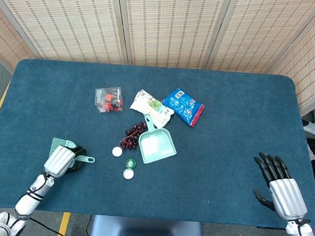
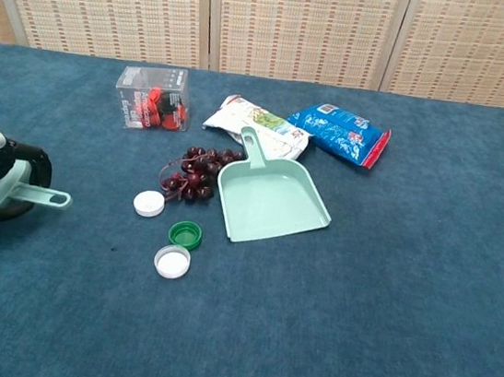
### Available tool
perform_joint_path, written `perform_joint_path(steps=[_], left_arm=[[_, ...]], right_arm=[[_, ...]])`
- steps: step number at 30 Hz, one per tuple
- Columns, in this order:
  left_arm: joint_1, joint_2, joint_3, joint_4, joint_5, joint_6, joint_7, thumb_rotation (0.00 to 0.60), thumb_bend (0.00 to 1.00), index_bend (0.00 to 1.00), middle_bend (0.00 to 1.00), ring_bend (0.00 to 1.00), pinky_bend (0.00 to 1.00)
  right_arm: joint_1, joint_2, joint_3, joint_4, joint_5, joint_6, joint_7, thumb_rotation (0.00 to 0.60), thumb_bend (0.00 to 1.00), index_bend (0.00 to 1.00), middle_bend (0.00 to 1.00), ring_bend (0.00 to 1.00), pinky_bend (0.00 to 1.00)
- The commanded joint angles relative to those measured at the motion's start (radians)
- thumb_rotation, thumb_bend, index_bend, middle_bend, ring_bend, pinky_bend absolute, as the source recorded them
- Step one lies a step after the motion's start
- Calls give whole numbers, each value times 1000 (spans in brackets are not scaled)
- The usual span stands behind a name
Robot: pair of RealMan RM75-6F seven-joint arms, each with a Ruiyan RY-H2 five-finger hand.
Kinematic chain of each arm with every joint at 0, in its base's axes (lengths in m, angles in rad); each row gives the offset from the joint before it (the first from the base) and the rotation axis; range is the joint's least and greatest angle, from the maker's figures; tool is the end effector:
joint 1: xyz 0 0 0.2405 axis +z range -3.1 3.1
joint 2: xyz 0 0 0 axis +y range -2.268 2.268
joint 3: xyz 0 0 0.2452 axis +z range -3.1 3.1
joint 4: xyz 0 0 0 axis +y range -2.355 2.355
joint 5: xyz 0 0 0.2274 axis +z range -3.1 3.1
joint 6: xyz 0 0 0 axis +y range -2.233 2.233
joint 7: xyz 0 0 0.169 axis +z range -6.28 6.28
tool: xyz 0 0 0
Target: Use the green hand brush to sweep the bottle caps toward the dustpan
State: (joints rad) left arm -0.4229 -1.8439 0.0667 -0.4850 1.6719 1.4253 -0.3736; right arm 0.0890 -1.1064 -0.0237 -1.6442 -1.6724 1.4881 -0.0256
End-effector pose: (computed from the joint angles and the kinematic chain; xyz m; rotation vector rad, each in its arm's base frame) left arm -0.3044 0.3093 -0.0215 -1.8217 -0.6814 -1.0560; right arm -0.2816 -0.1876 0.1172 1.5768 -0.8756 0.9494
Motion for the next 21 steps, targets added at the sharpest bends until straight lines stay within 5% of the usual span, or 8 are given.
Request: perform_joint_path(steps=[1, 5, 7, 13, 16, 18, 21], left_arm=[[-3, 1, 4, -13, -14, -51, 3, 600, 539, 360, 404, 758, 833], [-12, 41, -1, -93, -31, -98, -6, 600, 419, 83, 86, 723, 835], [-14, 69, -5, -150, -40, -109, -10, 600, 375, 15, 13, 705, 835], [-13, 155, -10, -305, -33, -73, -1, 600, 350, 0, 0, 595, 830], [23, 254, -2, -459, -4, 40, -22, 600, 342, 0, 0, 537, 797], [41, 289, 2, -508, 5, 81, -24, 600, 341, 0, 0, 417, 704], [166, 433, 16, -666, 11, 290, 1, 600, 341, 0, 0, 44, 297]], right_arm=[[0, 0, 2, 2, 2, 2, 4, 600, 242, 0, 0, 0, 0], [-1, -1, 3, 6, -1, 9, 10, 600, 243, 0, 0, 0, 0], [-1, -1, 3, 6, -1, 8, 9, 600, 243, 0, 0, 0, 0], [-3, -3, 2, 3, 0, 9, 1, 600, 243, 0, 0, 0, 0], [-4, -2, 3, -1, 10, 2, -10, 600, 243, 0, 0, 0, 0], [-4, -1, 3, -4, 14, -1, -14, 600, 243, 0, 0, 0, 0], [0, -4, 8, -7, 39, -22, -39, 600, 243, 0, 0, 0, 0]])
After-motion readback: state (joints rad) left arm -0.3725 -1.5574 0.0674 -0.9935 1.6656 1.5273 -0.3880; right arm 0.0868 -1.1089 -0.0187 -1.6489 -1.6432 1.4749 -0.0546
